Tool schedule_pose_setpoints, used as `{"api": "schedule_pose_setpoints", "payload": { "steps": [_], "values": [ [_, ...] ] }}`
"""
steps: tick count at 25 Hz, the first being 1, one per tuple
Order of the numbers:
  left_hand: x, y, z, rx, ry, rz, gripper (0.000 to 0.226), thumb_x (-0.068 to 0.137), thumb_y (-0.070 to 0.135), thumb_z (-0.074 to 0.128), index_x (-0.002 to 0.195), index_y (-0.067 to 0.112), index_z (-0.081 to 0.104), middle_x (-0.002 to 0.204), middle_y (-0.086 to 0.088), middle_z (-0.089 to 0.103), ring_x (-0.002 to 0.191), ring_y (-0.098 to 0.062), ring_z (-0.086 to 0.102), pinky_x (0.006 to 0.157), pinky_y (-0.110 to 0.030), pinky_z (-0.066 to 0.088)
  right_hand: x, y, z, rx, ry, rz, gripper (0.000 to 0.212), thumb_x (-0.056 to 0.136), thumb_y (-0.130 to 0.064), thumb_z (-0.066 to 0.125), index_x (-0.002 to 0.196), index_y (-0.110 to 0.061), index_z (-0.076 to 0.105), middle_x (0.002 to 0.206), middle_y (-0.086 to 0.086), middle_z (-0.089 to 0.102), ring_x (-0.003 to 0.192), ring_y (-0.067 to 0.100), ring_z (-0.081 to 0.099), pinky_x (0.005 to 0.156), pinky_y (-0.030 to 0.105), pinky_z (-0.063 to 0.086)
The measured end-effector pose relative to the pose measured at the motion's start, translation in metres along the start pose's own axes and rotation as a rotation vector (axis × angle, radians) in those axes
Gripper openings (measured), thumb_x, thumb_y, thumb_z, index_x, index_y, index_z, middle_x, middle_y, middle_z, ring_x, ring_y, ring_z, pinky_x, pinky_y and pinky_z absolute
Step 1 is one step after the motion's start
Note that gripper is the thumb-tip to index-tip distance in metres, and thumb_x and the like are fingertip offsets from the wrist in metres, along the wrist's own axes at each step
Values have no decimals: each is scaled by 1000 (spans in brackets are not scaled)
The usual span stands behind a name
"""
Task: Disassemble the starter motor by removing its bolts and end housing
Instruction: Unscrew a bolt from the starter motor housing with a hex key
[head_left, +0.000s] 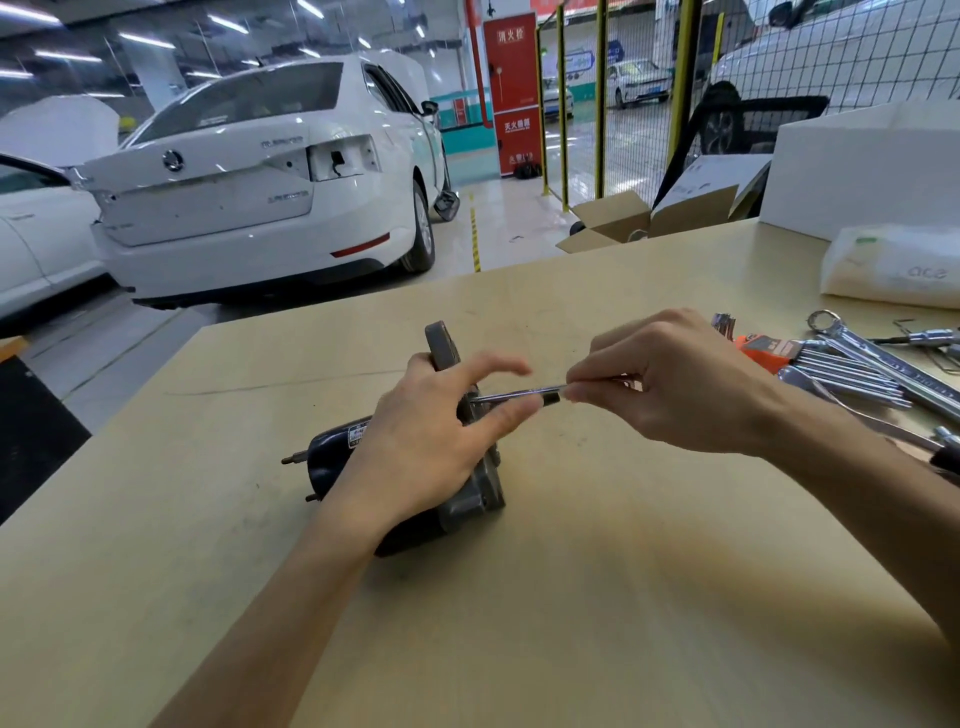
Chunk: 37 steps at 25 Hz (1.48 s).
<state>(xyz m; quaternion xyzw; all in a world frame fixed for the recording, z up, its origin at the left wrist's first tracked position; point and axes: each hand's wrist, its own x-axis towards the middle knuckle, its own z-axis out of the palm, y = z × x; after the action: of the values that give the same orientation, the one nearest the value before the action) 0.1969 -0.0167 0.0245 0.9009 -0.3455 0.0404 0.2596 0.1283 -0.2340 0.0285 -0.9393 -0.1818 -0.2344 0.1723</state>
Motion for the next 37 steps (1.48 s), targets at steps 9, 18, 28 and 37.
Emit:
{"api": "schedule_pose_setpoints", "payload": {
  "steps": [9,18,28,37],
  "values": [
    [7,-3,7,165,151,-72,24,97,59,38,103,45,57,88,9,42,84,-17,48,61,-19,30,8,5,11,156,112,551,73,77,-80,40,89,-11,62,77,-7,58,64,9,52,60,29,43],
    [-3,-2,8,118,190,-16,21,97,56,42,100,42,58,88,14,32,73,0,37,62,-7,25,8,9,4,835,-236,956,54,94,-55,51,57,-16,48,45,-5,31,35,8,22,32,15,17],
    [-2,-8,-8,83,29,35,12,91,60,42,90,51,48,88,16,45,79,2,44,64,-12,29,8,-8,13,937,-109,728,44,103,-36,42,67,-12,47,48,-5,31,42,9,24,38,18,21],
    [-3,-8,-7,63,47,41,21,85,65,42,87,45,50,85,15,50,76,2,49,60,-12,29,-12,-11,28,808,15,512,50,102,-41,39,70,-4,46,50,1,35,48,14,26,45,21,24]
  ]
}}
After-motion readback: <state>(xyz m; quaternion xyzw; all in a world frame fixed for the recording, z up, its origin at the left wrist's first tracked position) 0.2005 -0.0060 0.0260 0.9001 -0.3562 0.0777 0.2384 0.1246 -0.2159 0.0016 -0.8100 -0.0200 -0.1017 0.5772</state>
